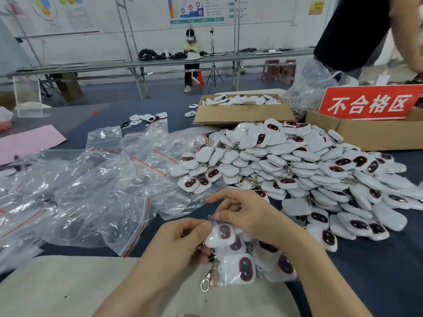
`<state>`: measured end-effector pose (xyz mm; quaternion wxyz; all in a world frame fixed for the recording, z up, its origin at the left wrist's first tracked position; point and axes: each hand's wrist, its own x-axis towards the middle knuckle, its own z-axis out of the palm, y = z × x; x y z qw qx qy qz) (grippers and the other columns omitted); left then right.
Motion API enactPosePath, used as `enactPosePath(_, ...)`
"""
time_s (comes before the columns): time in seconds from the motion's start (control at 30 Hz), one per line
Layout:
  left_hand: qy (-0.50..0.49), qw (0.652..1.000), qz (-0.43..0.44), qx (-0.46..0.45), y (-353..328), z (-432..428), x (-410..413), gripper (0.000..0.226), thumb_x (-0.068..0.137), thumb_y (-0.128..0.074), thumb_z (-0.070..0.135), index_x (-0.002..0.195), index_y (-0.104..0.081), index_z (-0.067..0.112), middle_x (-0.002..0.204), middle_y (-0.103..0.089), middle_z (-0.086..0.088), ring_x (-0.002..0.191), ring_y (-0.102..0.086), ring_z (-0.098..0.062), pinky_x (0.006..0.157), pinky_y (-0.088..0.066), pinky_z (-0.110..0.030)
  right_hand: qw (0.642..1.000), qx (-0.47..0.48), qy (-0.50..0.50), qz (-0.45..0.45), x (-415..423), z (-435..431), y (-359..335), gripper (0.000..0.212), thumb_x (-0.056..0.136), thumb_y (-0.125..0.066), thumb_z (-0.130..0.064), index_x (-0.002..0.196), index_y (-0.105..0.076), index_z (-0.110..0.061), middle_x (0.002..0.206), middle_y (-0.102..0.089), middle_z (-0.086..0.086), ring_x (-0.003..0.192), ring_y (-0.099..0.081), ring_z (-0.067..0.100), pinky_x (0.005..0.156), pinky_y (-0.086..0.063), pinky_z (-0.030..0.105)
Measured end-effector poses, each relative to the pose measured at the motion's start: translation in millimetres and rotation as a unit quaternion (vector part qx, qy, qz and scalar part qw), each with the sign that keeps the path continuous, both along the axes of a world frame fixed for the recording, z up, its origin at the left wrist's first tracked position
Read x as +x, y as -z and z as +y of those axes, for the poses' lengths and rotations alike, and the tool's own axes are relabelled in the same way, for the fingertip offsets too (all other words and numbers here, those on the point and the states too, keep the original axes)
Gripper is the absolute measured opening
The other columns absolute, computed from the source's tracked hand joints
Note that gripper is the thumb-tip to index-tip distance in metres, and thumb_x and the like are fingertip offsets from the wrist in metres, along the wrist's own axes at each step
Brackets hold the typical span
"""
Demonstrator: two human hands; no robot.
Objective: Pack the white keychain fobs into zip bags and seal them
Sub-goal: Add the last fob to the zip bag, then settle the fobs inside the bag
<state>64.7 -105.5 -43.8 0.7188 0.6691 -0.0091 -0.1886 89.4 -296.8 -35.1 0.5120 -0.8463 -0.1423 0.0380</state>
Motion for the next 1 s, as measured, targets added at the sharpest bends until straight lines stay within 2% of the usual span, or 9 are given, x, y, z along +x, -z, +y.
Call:
enactPosePath(0.1, 0.015, 0.995, 0.026, -0.090, -1, -6, -4, 0.018, 0.083, -0.069, 0.008, 0.093, -0.075, -0.005, 0.083, -0.069, -0.021, 0.064, -0.061, -0.023, 0.059, -0.056, -0.028, 1.000, 0.009, -0.004, -0.004, 1, -3, 1, 0.032, 0.093, -0.067, -0.014, 0.105, -0.067, -0.043, 0.088, -0.075, -0.009, 0.083, -0.072, 0.010, 0.084, -0.060, 0.035)
enactPosePath(0.23, -0.042, 0.998, -0.011, -0.043, 5, -9, -2, 0.022, 0.087, -0.072, 0.000, 0.107, -0.066, 0.004, 0.081, -0.064, -0.021, 0.059, -0.061, -0.026, 0.064, -0.050, -0.037, 1.000, 0.009, 0.002, -0.010, 2, -4, 1, 0.030, 0.092, -0.067, -0.015, 0.105, -0.068, -0.042, 0.086, -0.075, -0.009, 0.082, -0.072, 0.011, 0.082, -0.060, 0.032)
enactPosePath(0.4, -0.064, 0.997, -0.010, -0.047, 4, -8, 0, 0.024, 0.078, -0.079, 0.008, 0.100, -0.070, 0.013, 0.082, -0.069, -0.017, 0.057, -0.060, -0.024, 0.064, -0.050, -0.036, 1.000, 0.012, 0.007, -0.012, 1, -7, 0, 0.028, 0.095, -0.065, -0.018, 0.107, -0.067, -0.043, 0.090, -0.074, -0.010, 0.085, -0.071, 0.006, 0.085, -0.058, 0.027)
enactPosePath(0.47, -0.096, 0.995, -0.002, -0.038, 4, -3, 4, 0.027, 0.082, -0.076, 0.003, 0.107, -0.068, 0.009, 0.081, -0.070, -0.016, 0.055, -0.059, -0.021, 0.059, -0.052, -0.033, 0.999, 0.020, 0.027, -0.025, 0, -12, -2, 0.025, 0.097, -0.062, -0.025, 0.108, -0.064, -0.047, 0.095, -0.073, -0.014, 0.089, -0.068, 0.001, 0.088, -0.057, 0.028)
enactPosePath(0.57, -0.133, 0.990, 0.008, -0.039, 2, 4, 8, 0.025, 0.085, -0.072, -0.002, 0.108, -0.066, 0.004, 0.080, -0.070, -0.016, 0.054, -0.062, -0.016, 0.052, -0.055, -0.023, 0.994, 0.060, 0.070, -0.060, 0, -23, -6, 0.025, 0.100, -0.056, -0.025, 0.107, -0.062, -0.048, 0.098, -0.073, -0.017, 0.090, -0.068, 0.001, 0.089, -0.055, 0.028)
enactPosePath(0.7, -0.135, 0.991, -0.004, -0.010, 3, 6, 9, 0.014, 0.091, -0.068, -0.002, 0.104, -0.066, -0.001, 0.068, -0.070, -0.008, 0.052, -0.063, -0.016, 0.054, -0.057, -0.021, 0.983, 0.106, 0.135, -0.061, 2, -34, -6, 0.027, 0.103, -0.052, -0.018, 0.109, -0.066, -0.040, 0.098, -0.074, -0.015, 0.086, -0.070, 0.004, 0.087, -0.058, 0.032)
enactPosePath(0.77, -0.136, 0.991, -0.006, -0.006, 3, 6, 9, 0.011, 0.092, -0.066, -0.003, 0.103, -0.065, -0.001, 0.067, -0.071, -0.006, 0.052, -0.064, -0.015, 0.055, -0.058, -0.020, 0.981, 0.111, 0.150, -0.058, 2, -36, -5, 0.027, 0.102, -0.052, -0.017, 0.109, -0.067, -0.038, 0.097, -0.075, -0.013, 0.085, -0.070, 0.006, 0.085, -0.057, 0.029)
enactPosePath(0.9, -0.139, 0.990, -0.003, -0.004, 0, 4, 8, 0.012, 0.093, -0.064, -0.006, 0.103, -0.065, -0.001, 0.074, -0.069, -0.011, 0.054, -0.067, -0.016, 0.056, -0.059, -0.021, 0.978, 0.119, 0.163, -0.051, 3, -38, -3, 0.026, 0.102, -0.052, -0.018, 0.110, -0.068, -0.037, 0.096, -0.075, -0.013, 0.085, -0.070, 0.007, 0.080, -0.055, 0.019)
enactPosePath(1.0, -0.143, 0.990, 0.006, -0.009, -1, 4, 8, 0.012, 0.093, -0.064, -0.007, 0.103, -0.065, -0.002, 0.081, -0.067, -0.016, 0.055, -0.069, -0.018, 0.056, -0.060, -0.021, 0.981, 0.110, 0.157, -0.040, 4, -37, -1, 0.025, 0.102, -0.052, -0.019, 0.111, -0.068, -0.037, 0.096, -0.074, -0.014, 0.085, -0.070, 0.006, 0.080, -0.055, 0.019)
